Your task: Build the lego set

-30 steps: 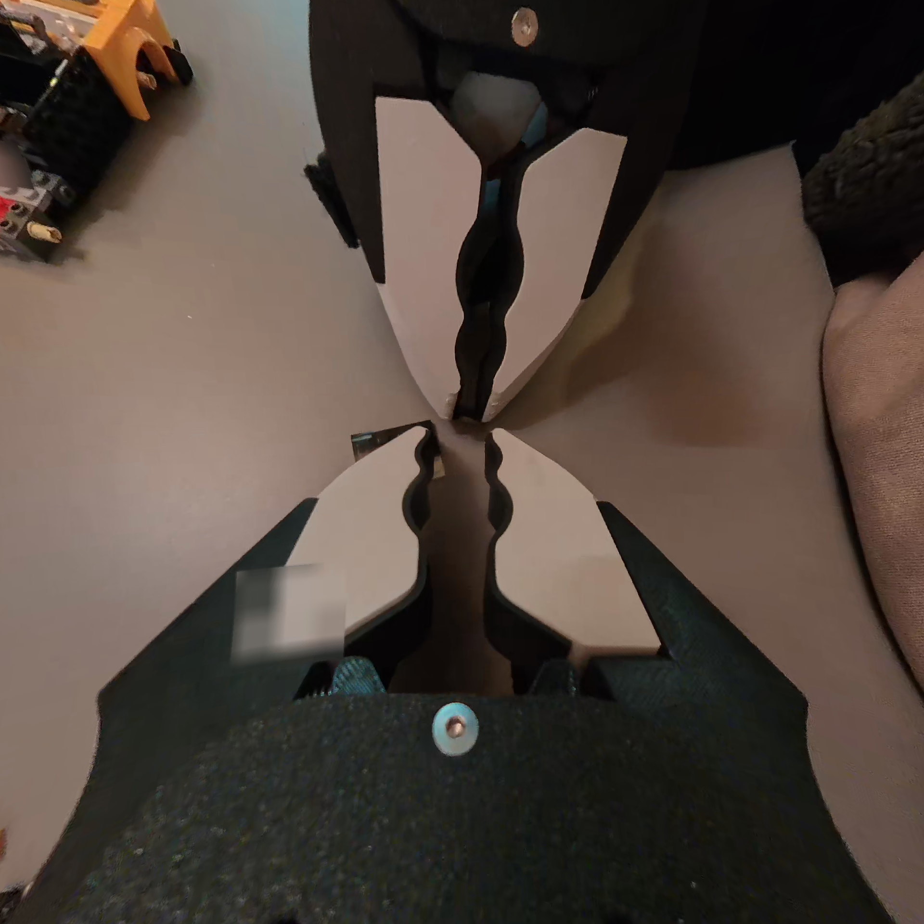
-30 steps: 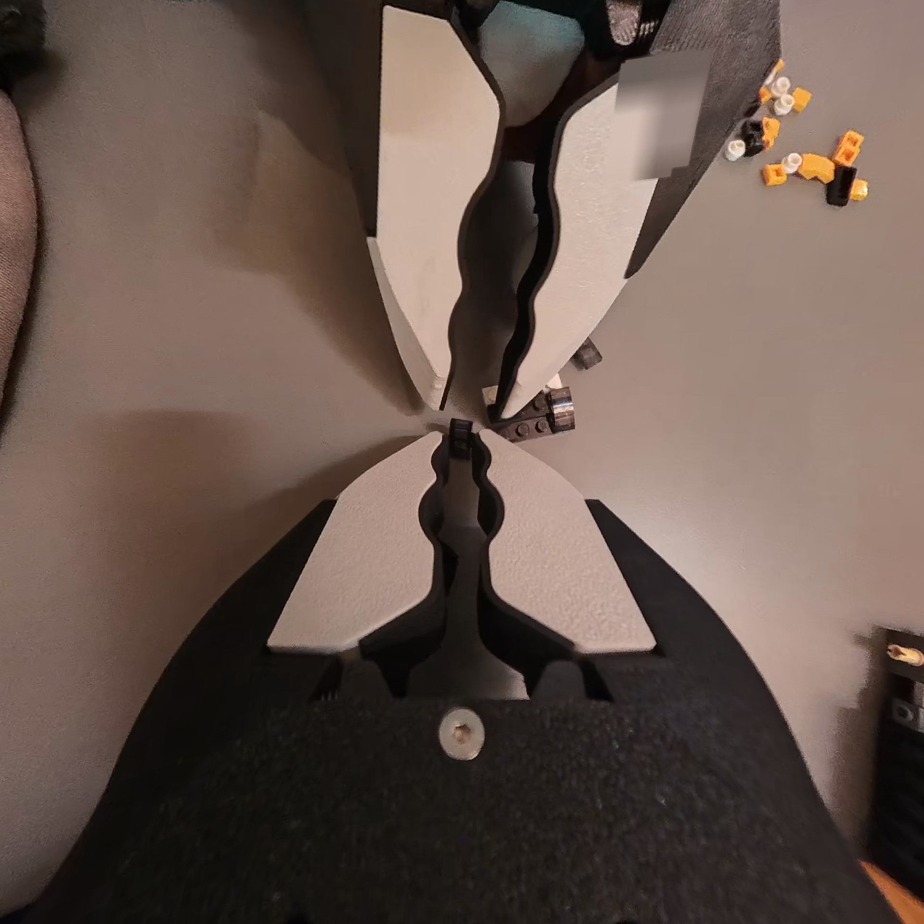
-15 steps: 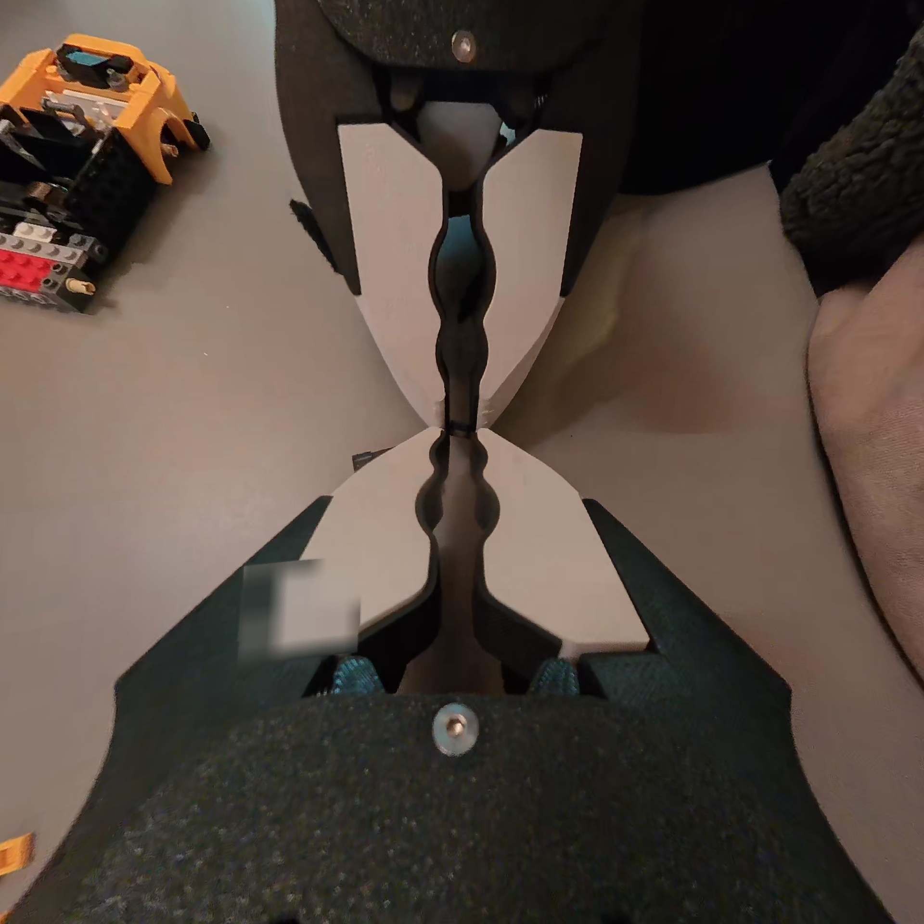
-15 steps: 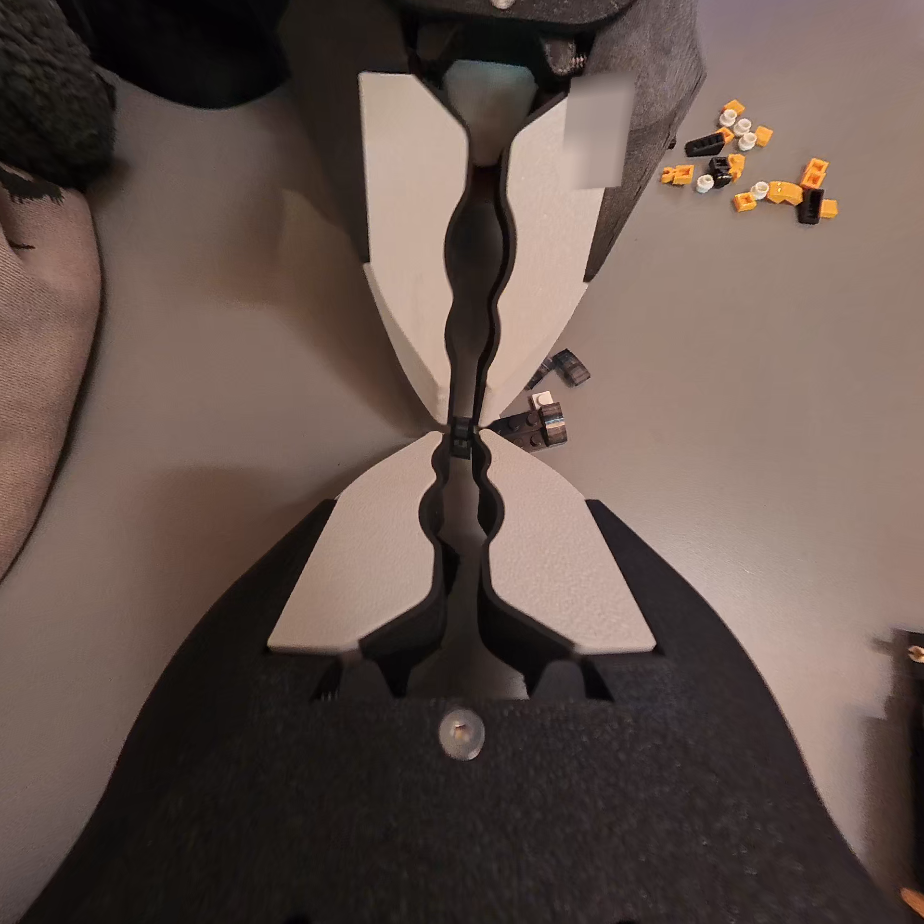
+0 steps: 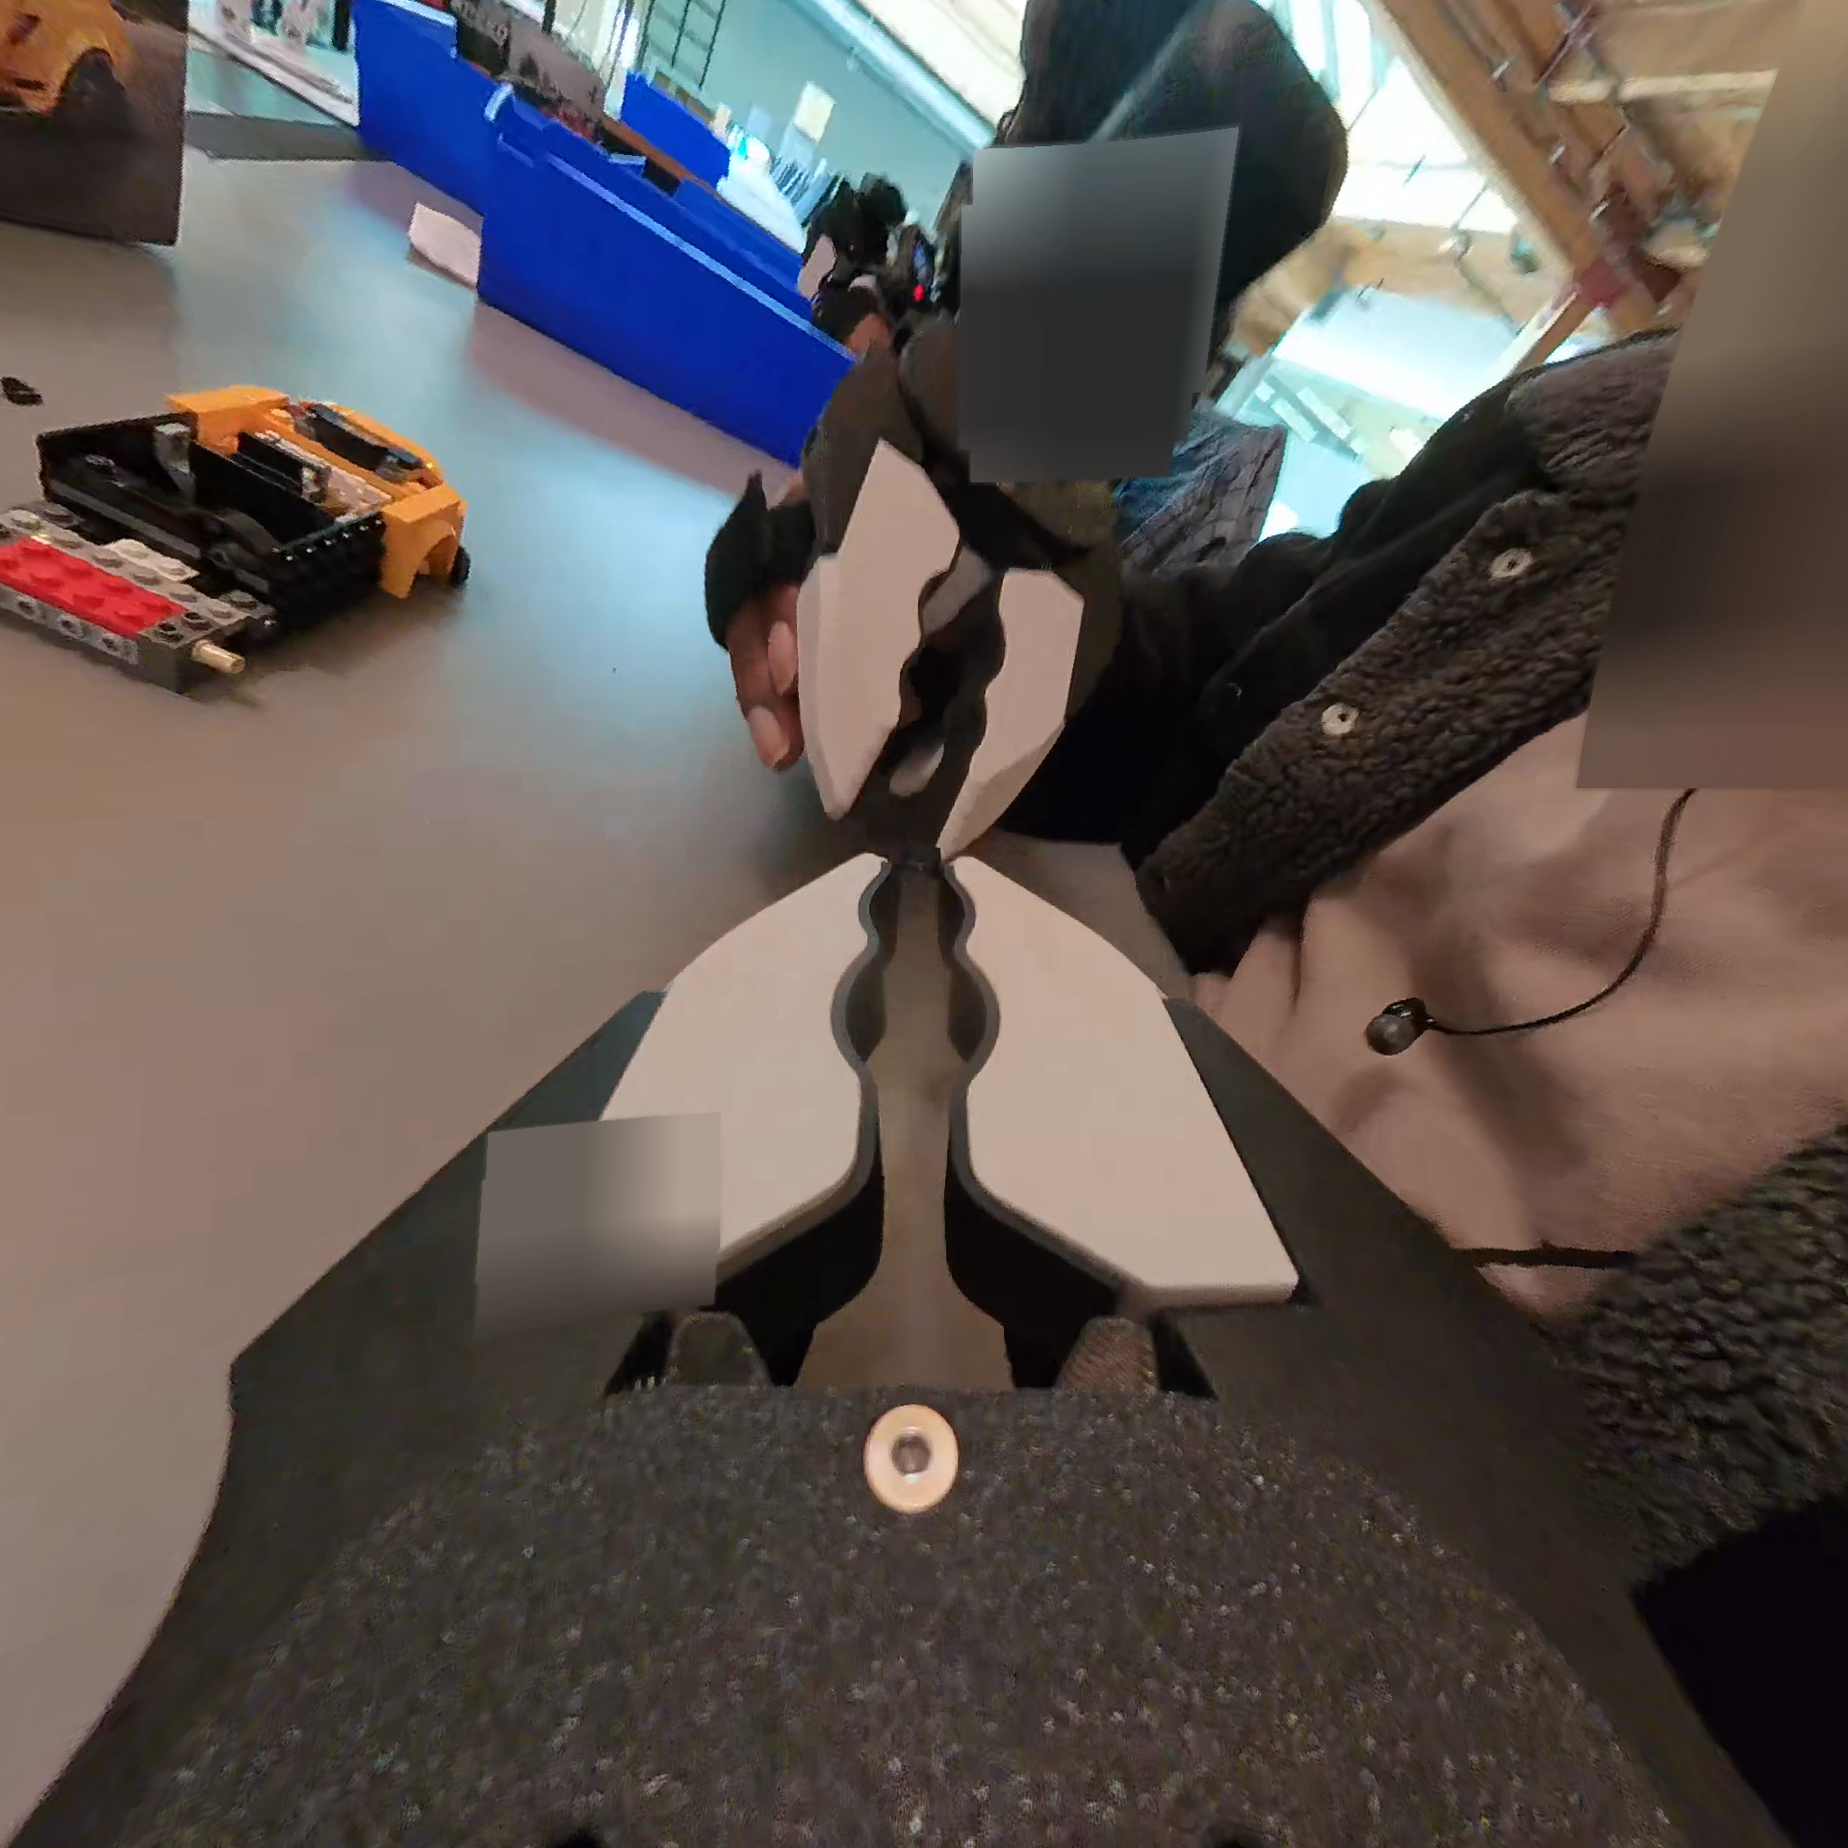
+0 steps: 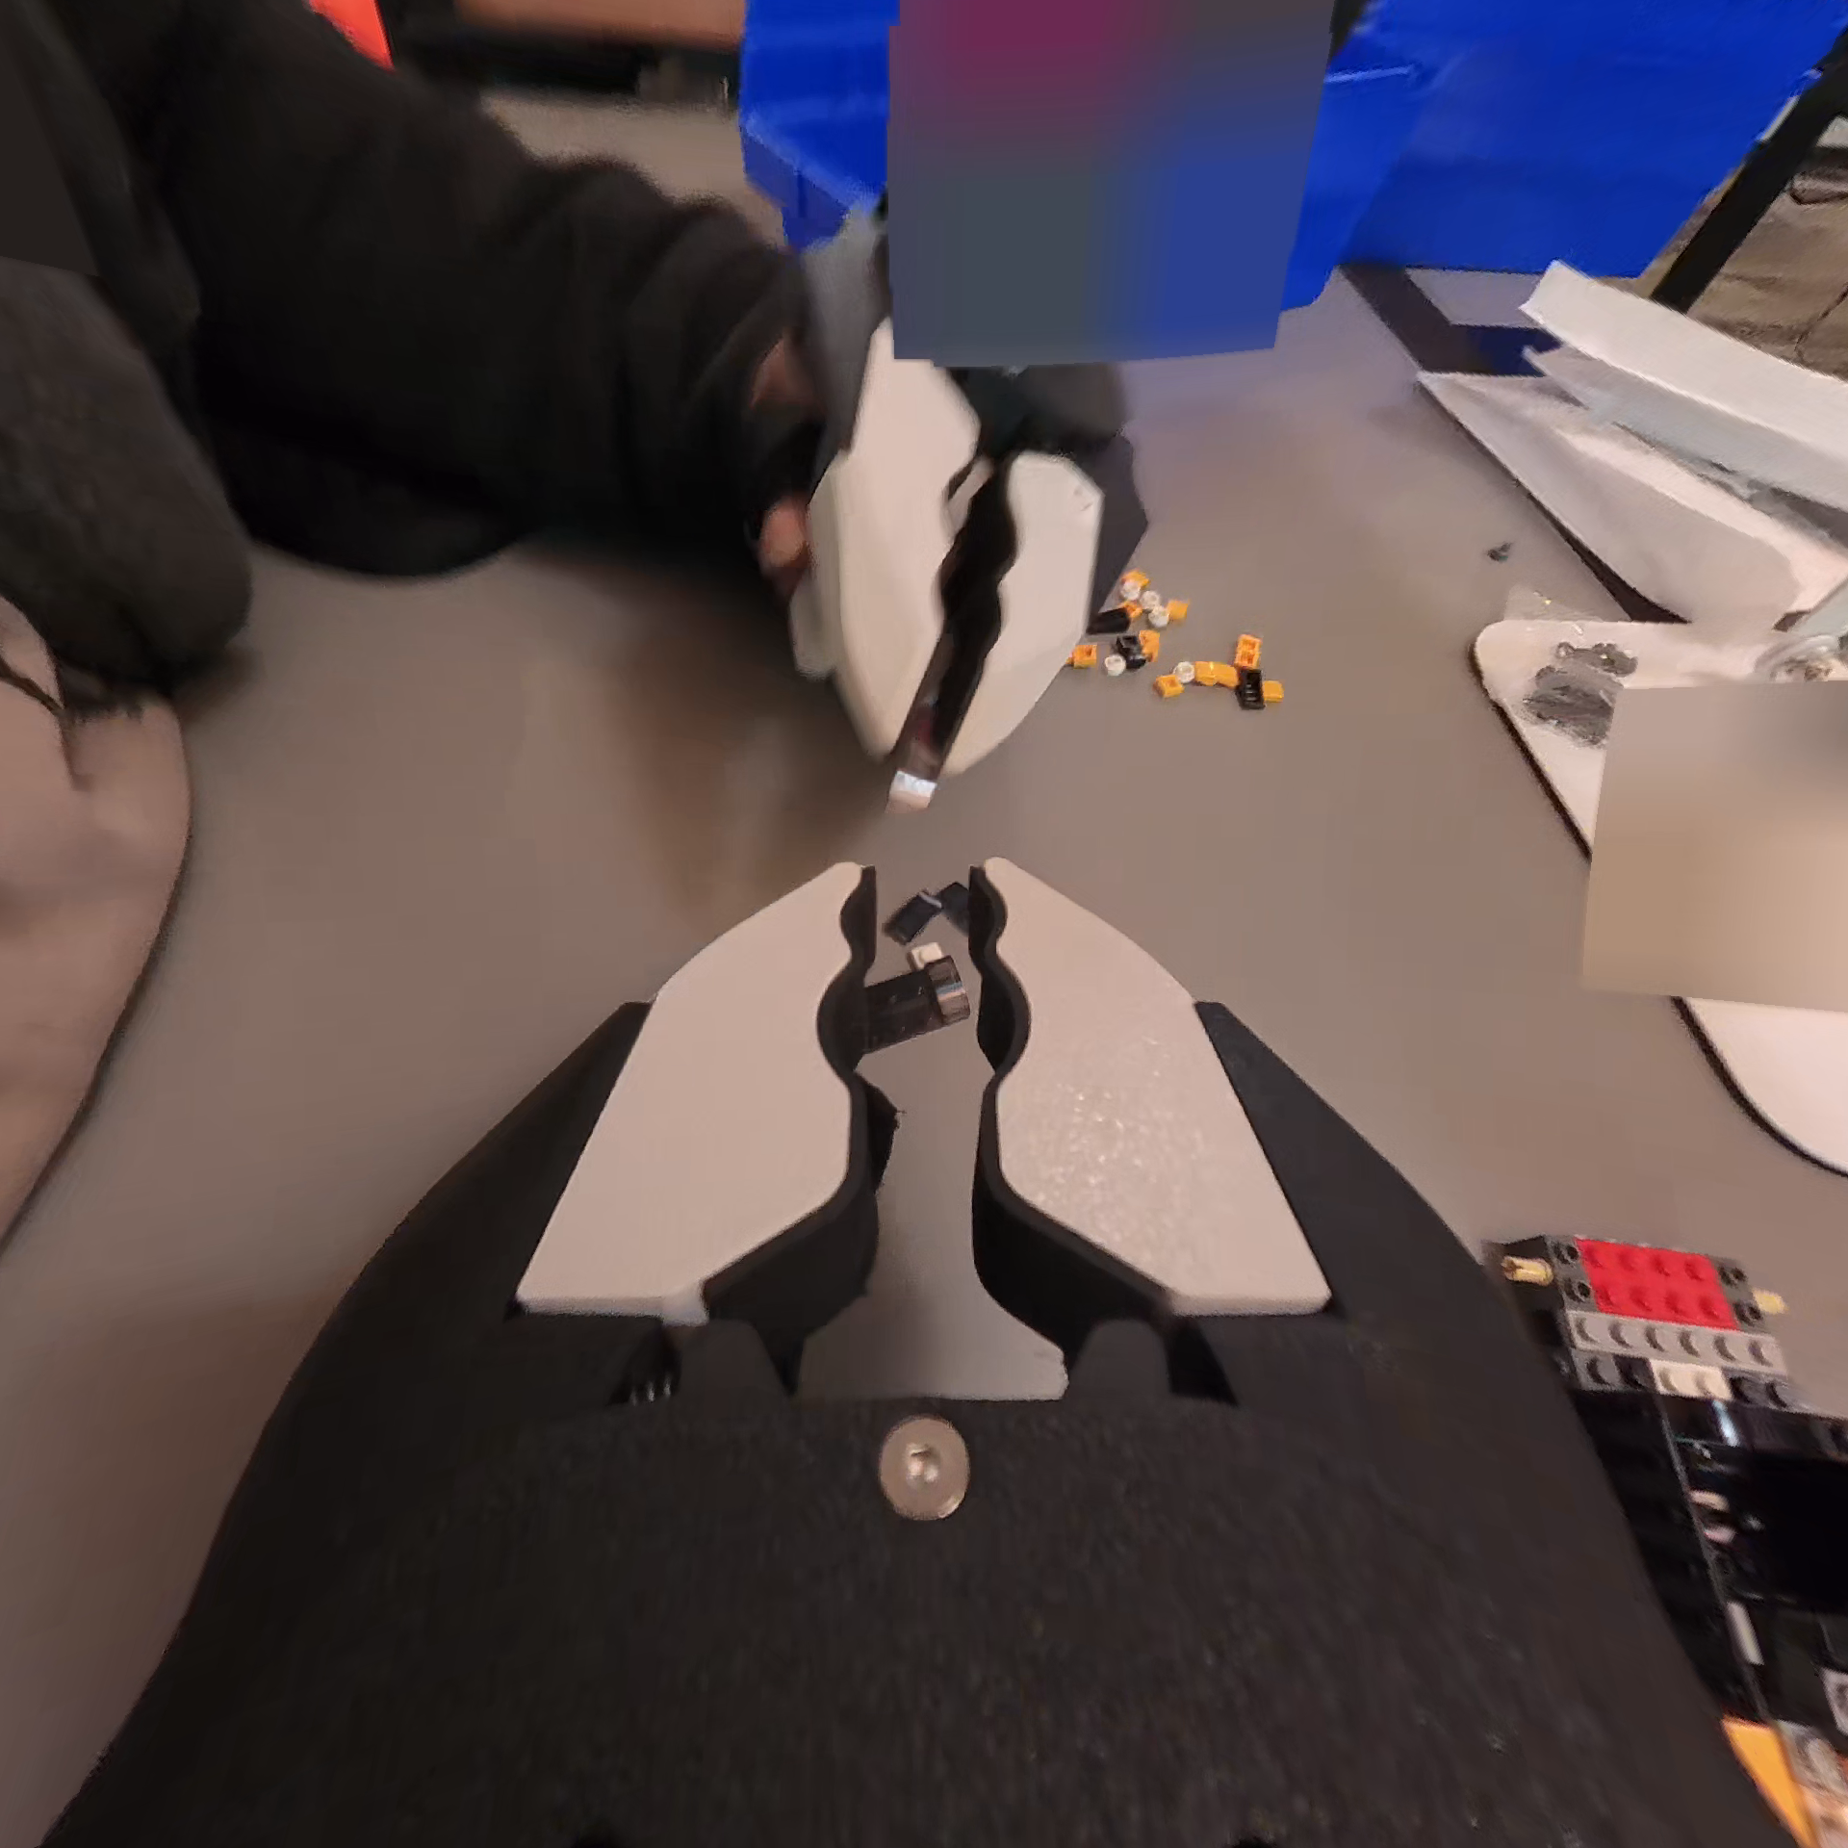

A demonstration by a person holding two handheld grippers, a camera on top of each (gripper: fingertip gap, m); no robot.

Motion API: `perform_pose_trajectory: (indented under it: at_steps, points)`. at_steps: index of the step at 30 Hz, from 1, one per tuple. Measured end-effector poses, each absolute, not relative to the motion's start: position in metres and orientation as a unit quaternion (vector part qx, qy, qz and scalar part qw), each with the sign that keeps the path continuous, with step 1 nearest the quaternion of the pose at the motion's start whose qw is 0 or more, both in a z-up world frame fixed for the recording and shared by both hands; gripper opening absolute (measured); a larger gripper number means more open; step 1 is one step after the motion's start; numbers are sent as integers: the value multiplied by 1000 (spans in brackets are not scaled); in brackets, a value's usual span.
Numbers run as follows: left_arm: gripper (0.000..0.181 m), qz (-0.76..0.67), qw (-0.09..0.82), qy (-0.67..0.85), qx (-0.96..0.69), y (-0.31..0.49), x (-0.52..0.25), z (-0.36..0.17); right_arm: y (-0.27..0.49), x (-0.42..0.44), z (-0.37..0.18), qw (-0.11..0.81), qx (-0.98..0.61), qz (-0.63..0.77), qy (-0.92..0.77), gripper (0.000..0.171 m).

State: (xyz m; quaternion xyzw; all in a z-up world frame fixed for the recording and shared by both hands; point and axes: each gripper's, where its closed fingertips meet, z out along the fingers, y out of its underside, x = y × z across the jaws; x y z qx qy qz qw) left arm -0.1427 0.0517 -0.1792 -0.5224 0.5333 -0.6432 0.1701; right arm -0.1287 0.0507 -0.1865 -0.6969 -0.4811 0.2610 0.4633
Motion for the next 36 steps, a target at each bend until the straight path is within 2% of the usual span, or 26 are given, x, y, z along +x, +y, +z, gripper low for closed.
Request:
perform_pose_trajectory:
  at_steps: [8, 14, 20, 25, 30, 36]
  points:
    - [7, -593, 198, 577, -526, 45, -138, -188, 46, -130, -201, 424, -713, 275, -486, 15]
    - [6, -567, 212, 575, -550, 56, -137, -196, 53, -128, -204, 435, -716, 262, -479, 18]
    - [7, -624, 155, 526, -556, 54, -137, -189, 57, -124, -211, 436, -718, 250, -481, 12]
    - [7, -680, 87, 506, -523, 40, -143, -178, 61, -124, -202, 479, -690, 206, -501, 9]
    - [7, -682, 64, 515, -515, 31, -144, -179, 46, -138, -183, 522, -633, 191, -539, 10]
    - [7, -667, 51, 526, -526, 28, -143, -187, 33, -143, -189, 501, -615, 188, -579, 11]
